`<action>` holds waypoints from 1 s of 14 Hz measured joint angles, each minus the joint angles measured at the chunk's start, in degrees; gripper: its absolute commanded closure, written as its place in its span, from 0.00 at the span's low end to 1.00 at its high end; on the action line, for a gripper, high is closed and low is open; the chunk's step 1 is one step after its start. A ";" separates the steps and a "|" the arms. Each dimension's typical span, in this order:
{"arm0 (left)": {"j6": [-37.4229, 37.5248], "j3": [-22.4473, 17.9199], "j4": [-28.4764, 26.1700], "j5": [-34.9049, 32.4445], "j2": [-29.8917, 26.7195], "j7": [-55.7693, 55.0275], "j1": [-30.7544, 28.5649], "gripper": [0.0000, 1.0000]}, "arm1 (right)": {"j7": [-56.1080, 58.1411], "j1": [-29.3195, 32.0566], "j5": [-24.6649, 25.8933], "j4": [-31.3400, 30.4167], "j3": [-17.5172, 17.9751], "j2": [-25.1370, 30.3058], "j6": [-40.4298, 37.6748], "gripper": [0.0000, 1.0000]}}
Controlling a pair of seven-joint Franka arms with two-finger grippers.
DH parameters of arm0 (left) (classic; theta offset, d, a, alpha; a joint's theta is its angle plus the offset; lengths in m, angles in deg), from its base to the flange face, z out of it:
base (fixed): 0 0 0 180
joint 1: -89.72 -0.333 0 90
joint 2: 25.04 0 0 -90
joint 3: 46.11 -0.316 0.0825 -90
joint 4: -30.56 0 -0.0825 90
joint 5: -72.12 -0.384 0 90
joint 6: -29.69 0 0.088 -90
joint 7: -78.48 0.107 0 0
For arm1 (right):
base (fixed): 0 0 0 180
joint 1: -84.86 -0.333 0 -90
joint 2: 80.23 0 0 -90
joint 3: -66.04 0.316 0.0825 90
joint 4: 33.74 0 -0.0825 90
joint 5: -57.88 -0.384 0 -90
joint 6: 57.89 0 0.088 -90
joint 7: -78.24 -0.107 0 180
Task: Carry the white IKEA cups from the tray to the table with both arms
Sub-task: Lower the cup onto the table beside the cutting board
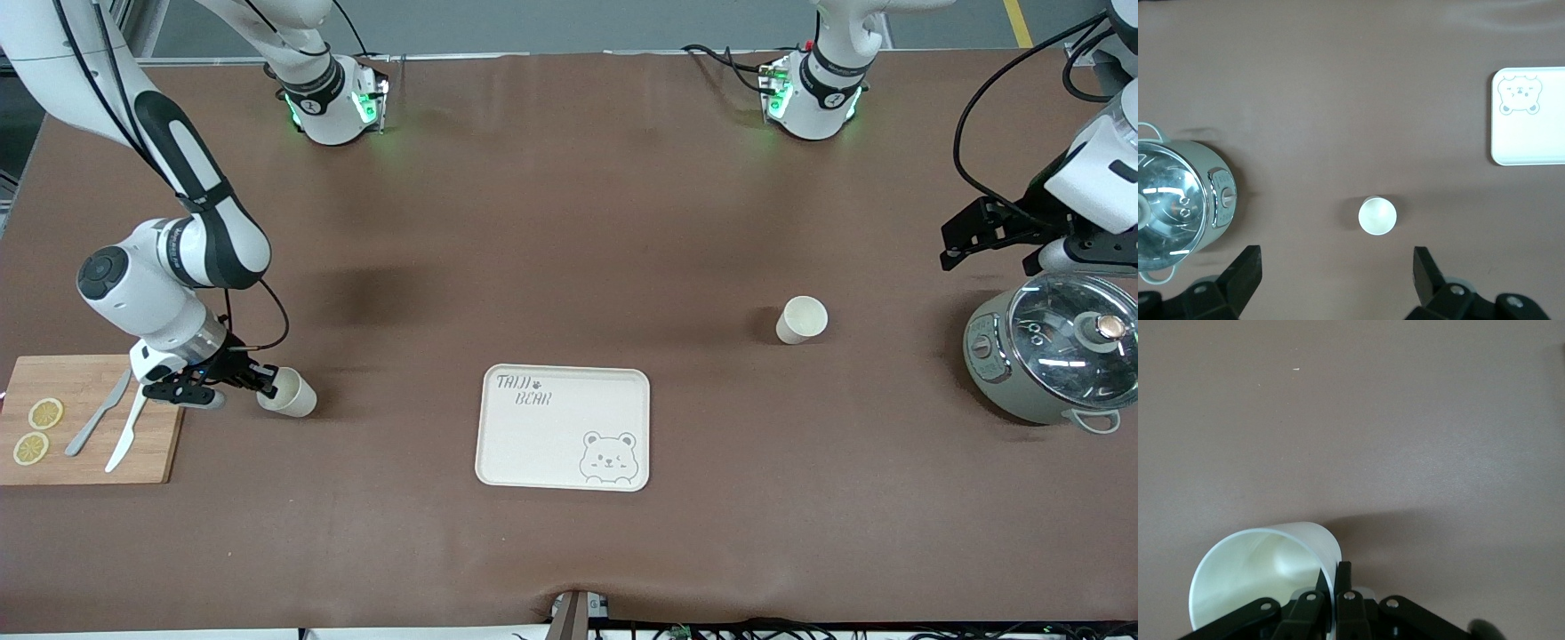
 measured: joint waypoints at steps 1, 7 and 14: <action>0.12 0.00 0.00 0.00 0.00 -0.01 0.00 0.00 | 0.00 0.00 0.00 -0.04 -0.01 -0.10 0.07 1.00; 0.41 0.00 -0.05 0.00 0.03 -0.01 0.00 0.00 | 0.01 0.00 0.06 -0.10 -0.21 -1.60 2.25 1.00; 3.58 0.05 -0.32 0.00 1.24 1.59 0.29 0.00 | 0.06 0.00 0.09 -0.10 -0.23 -1.86 2.69 0.00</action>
